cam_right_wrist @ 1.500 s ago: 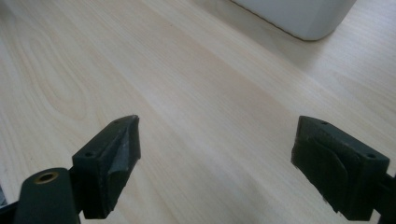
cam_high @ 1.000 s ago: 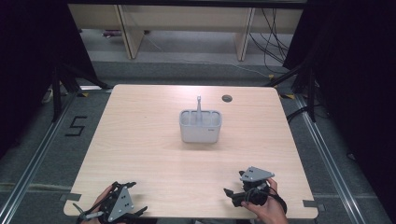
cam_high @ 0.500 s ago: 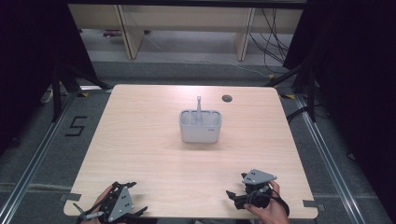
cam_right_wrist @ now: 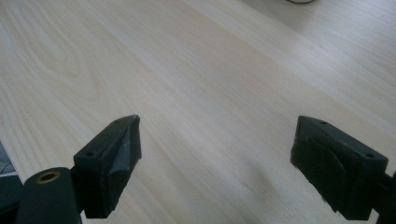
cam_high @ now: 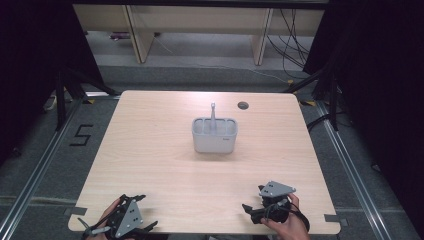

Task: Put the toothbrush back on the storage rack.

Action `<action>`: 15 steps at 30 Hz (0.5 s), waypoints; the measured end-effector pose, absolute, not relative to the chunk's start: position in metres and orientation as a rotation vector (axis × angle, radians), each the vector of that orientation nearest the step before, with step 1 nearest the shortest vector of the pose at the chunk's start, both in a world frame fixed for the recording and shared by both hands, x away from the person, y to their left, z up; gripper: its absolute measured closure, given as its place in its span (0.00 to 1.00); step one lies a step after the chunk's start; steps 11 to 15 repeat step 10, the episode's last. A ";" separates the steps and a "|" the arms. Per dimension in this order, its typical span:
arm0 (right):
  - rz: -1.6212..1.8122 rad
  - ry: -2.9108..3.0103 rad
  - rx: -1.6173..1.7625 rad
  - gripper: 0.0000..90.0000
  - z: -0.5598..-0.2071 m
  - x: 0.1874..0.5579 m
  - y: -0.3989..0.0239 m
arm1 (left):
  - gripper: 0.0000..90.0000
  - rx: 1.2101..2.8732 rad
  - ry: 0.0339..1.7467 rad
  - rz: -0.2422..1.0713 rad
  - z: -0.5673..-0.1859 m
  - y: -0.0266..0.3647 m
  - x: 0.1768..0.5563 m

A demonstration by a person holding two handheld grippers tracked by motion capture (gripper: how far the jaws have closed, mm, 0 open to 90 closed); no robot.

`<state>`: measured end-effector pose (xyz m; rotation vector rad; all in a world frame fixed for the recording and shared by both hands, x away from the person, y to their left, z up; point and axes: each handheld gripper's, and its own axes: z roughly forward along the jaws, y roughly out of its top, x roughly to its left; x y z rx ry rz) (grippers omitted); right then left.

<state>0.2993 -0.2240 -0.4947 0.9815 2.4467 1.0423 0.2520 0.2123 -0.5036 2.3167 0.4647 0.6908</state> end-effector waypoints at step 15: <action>1.044 2.433 0.982 0.19 -0.494 0.299 -0.224 | 0.17 2.335 0.460 0.673 -0.503 0.213 0.252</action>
